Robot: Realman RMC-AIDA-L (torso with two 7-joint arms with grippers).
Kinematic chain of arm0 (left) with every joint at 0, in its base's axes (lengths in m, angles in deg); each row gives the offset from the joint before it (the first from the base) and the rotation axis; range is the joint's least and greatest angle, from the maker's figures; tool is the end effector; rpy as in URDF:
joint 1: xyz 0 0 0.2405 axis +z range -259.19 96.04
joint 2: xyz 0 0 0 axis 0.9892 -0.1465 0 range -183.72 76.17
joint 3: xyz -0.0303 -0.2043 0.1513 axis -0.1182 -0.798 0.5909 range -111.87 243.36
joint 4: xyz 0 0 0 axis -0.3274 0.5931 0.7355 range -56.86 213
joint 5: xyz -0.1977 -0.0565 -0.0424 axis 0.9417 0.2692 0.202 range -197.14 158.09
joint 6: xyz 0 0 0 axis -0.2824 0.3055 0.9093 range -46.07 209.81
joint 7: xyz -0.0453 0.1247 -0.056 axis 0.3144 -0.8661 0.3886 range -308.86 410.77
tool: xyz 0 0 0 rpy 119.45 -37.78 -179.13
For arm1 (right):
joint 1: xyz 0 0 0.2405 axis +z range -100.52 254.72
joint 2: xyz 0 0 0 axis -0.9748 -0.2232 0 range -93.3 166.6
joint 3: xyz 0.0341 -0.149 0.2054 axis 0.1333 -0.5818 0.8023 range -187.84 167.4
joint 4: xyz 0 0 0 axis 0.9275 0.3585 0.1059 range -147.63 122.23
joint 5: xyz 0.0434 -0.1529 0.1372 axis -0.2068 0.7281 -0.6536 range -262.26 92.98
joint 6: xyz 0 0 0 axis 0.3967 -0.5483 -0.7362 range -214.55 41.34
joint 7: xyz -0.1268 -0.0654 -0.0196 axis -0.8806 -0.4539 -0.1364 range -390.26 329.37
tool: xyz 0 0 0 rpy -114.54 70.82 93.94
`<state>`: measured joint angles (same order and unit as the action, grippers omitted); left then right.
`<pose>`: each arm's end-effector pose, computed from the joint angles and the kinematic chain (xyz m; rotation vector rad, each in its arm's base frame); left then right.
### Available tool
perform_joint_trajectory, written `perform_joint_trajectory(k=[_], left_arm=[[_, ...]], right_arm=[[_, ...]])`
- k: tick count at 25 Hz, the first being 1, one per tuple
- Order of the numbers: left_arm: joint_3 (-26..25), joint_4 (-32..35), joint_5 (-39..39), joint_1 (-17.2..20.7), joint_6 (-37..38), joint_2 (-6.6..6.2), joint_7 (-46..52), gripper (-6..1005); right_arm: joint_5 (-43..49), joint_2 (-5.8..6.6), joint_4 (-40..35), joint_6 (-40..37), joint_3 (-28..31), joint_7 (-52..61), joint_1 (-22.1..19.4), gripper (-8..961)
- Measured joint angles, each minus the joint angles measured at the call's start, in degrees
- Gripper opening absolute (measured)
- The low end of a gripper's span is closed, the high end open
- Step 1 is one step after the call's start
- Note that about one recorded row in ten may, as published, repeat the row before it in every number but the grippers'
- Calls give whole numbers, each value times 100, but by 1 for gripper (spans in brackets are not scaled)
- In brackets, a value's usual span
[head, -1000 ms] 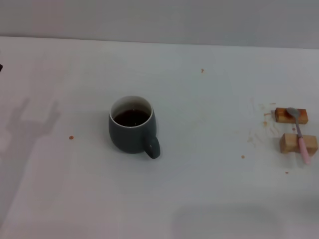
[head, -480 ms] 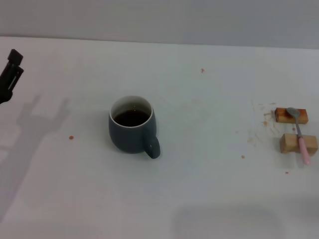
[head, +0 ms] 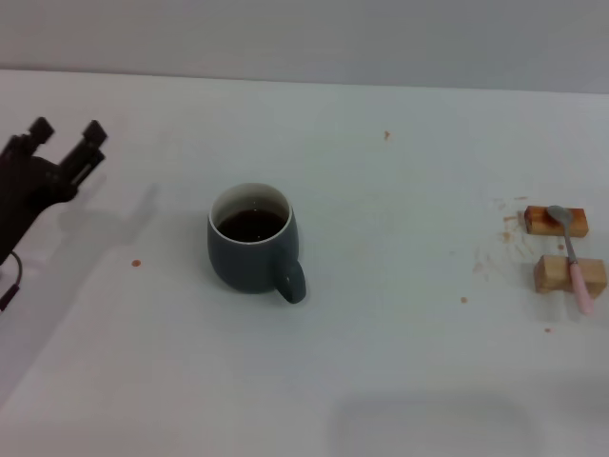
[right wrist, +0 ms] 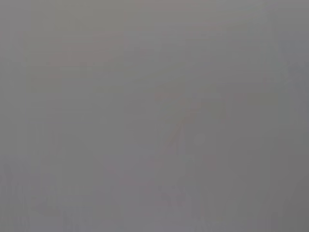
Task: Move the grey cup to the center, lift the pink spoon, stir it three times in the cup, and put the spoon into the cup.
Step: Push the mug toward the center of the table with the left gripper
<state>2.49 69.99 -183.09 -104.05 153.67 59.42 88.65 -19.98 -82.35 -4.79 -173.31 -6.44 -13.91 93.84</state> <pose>-0.3383 0.3191 0.0108 -1.7816 -0.7303 -0.9514 0.3841 0.2487 0.0420 -1.0658 0.6445 0.8266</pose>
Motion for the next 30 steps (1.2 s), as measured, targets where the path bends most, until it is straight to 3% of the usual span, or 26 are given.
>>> perform_joint_trajectory(k=[12, 30], left_arm=[[655, 46, 1, -432, -721, -44, -16, 829], [1079, 76, 1, -647, -1486, 63, -272, 829]], right_arm=[[5, 4, -490, 129, -1, 1595, -132, 821], [-14, 27, -935, 308, 43, 2887, -154, 821]])
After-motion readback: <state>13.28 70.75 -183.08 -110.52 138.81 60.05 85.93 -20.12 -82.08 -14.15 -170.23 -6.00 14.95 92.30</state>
